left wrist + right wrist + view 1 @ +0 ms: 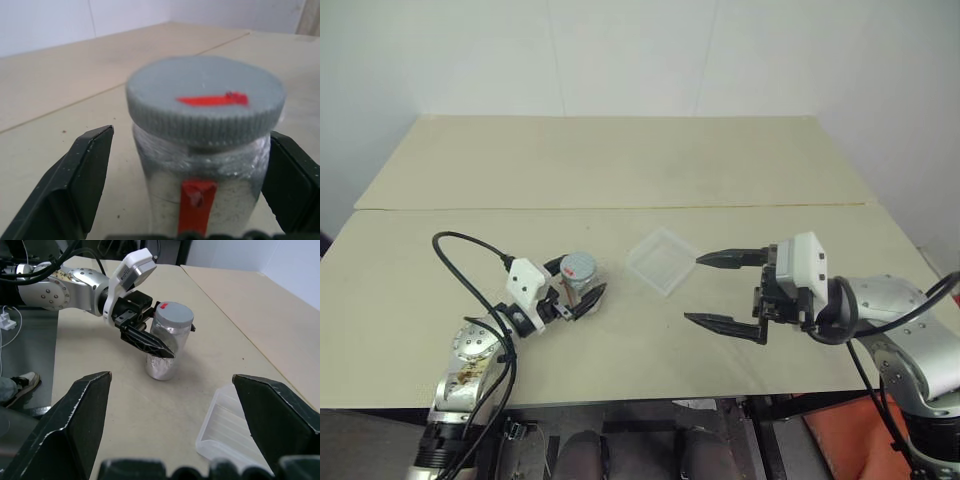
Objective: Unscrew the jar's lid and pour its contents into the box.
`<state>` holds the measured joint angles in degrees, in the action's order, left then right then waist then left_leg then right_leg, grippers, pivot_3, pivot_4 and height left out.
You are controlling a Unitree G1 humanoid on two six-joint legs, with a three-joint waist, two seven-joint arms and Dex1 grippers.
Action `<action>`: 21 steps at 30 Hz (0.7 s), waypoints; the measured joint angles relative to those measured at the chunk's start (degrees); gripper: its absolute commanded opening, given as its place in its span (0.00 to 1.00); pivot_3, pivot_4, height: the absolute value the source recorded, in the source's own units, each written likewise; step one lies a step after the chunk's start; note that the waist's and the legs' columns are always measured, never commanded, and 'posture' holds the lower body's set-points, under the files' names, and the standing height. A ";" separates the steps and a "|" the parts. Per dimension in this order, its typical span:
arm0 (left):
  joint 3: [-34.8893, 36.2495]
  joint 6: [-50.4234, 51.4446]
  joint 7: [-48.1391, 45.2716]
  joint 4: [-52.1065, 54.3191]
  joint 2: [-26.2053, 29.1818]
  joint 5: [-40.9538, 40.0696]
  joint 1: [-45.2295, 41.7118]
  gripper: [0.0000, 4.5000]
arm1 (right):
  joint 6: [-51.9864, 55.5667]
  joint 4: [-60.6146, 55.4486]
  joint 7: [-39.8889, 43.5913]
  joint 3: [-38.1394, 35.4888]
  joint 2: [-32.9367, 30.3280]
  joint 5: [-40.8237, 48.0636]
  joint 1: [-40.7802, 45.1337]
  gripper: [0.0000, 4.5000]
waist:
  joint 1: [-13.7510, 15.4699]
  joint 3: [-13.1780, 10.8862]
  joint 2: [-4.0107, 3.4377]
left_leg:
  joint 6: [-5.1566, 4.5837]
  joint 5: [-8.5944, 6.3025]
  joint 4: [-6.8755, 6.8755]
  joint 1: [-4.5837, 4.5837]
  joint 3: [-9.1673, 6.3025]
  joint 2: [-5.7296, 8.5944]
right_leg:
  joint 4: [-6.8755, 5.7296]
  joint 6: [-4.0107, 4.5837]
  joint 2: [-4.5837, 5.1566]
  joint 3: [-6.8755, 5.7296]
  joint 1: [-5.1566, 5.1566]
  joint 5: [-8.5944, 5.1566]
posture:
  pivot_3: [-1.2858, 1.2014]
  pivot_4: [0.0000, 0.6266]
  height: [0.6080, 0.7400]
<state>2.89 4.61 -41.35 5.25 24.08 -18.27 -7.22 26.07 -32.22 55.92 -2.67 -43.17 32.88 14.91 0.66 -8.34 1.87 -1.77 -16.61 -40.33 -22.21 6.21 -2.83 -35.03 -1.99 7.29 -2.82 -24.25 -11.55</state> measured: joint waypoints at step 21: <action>0.33 -0.65 -1.58 -0.13 0.92 -0.16 -0.82 0.45 | 0.00 0.01 0.26 0.00 -0.36 0.01 0.01 1.00 | -0.01 0.00 0.00 | 0.00 0.00 0.00 -0.01 -0.01 0.00 | 0.00 0.00 0.00 0.00 -0.01 0.00 | 0.52 0.24 1.00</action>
<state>3.23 3.95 -42.93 5.12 25.00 -18.43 -8.04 26.07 -32.22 56.19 -2.67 -43.53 32.89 14.91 0.65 -8.34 1.87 -1.77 -16.61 -40.33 -22.22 6.20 -2.84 -35.03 -1.99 7.29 -2.83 -24.27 -11.55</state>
